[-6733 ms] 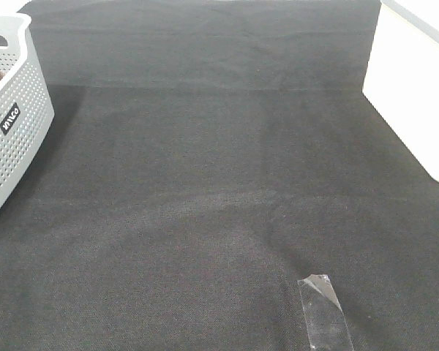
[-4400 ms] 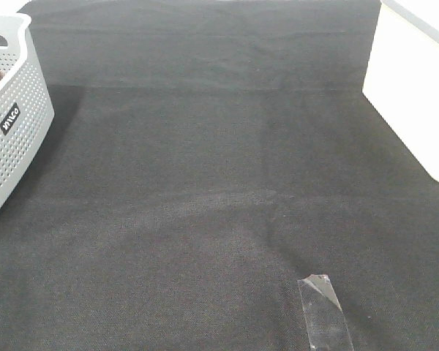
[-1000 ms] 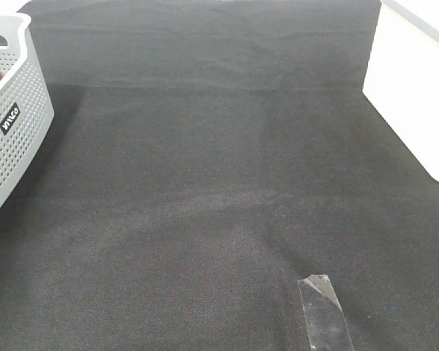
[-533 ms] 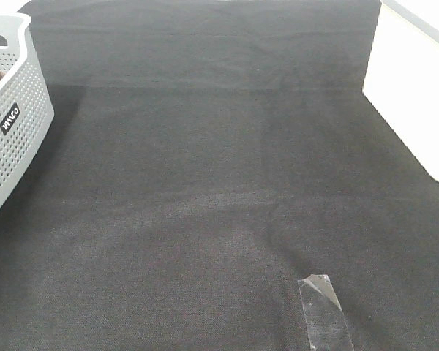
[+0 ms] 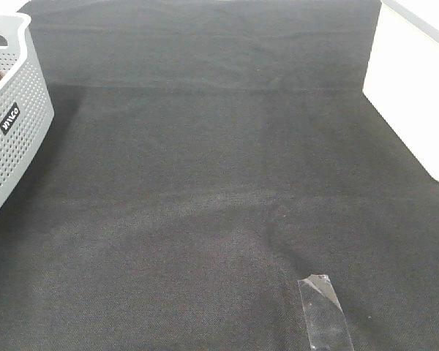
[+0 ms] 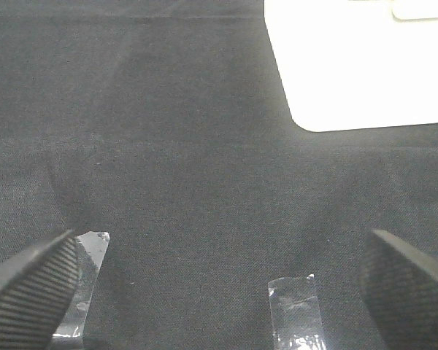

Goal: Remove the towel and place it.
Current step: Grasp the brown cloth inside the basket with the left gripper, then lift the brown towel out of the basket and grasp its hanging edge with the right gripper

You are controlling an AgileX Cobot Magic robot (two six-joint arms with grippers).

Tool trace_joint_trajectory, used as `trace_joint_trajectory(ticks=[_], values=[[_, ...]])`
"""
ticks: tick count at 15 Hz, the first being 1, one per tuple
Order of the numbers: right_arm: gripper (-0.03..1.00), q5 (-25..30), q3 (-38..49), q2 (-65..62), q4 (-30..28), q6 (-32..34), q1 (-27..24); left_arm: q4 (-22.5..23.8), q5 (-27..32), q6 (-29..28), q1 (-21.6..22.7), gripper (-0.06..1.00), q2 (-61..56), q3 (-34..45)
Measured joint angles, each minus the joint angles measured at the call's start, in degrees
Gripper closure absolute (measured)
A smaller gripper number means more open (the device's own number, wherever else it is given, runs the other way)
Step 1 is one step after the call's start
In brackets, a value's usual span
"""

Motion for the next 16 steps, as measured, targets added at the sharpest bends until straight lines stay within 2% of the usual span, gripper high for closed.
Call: trace_joint_trajectory(ticks=[3, 7, 13, 16], values=[[0.0, 0.0, 0.0, 0.0, 0.0, 0.0, 0.0, -1.6, 0.2, -0.7, -1.1, 0.94, -7.3, 0.0], [0.0, 0.0, 0.0, 0.0, 0.0, 0.0, 0.0, -2.7, 0.6, -1.1, -5.7, 0.94, -16.5, 0.0], [0.0, 0.0, 0.0, -0.1, 0.0, -0.1, 0.0, -2.3, 0.7, -10.3, -18.0, 0.94, -28.7, -0.6], [0.0, -2.0, -0.7, 1.6, 0.7, -2.9, 0.0, -1.3, 0.9, -15.0, -23.5, 0.94, -30.4, -5.8]])
